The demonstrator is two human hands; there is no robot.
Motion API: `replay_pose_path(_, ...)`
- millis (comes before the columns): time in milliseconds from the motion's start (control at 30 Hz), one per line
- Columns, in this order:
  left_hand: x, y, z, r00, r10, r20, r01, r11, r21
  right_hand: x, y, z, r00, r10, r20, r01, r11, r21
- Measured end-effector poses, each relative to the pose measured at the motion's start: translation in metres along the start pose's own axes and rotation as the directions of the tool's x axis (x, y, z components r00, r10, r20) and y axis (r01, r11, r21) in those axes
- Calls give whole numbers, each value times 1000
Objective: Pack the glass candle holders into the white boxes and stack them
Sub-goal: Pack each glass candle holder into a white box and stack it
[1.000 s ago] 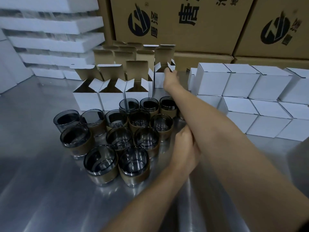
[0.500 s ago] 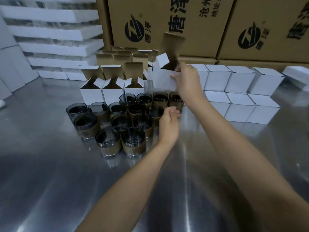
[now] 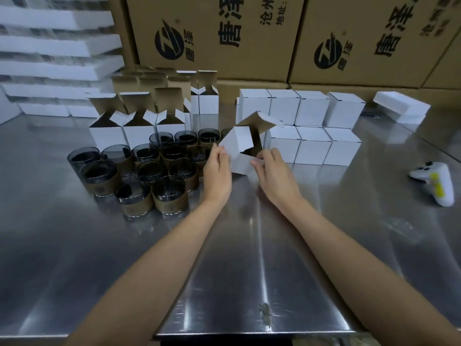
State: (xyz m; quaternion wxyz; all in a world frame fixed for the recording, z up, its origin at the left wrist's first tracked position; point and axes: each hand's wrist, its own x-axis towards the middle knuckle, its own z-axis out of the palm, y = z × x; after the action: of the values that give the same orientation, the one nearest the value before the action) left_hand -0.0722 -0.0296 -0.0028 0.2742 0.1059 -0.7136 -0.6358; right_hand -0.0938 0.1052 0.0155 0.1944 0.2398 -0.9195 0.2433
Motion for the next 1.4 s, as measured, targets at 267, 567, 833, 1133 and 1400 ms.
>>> replay_pose_path(267,0,0,0,995,53,84,-63,991,119,-4,-3,10,982,-163,-100,159,986,-43)
replay_pose_path(567,2,-2,1,995,90,-47,-85,991,101,-4,-4,11,977,-167,-134,169,986,10)
replay_pose_path(833,1,-2,0,991,112,-70,-101,985,140,-4,-1,15,998,7,-61,6,976,219)
replay_pose_path(1133,1,-4,-3,991,118,-61,-106,978,178,-2,11,20,993,119,29,-120,907,404)
replay_pose_path(1400,-1,-1,-6,989,138,-60,-125,976,179,4,17,17,985,171,3,-152,871,466)
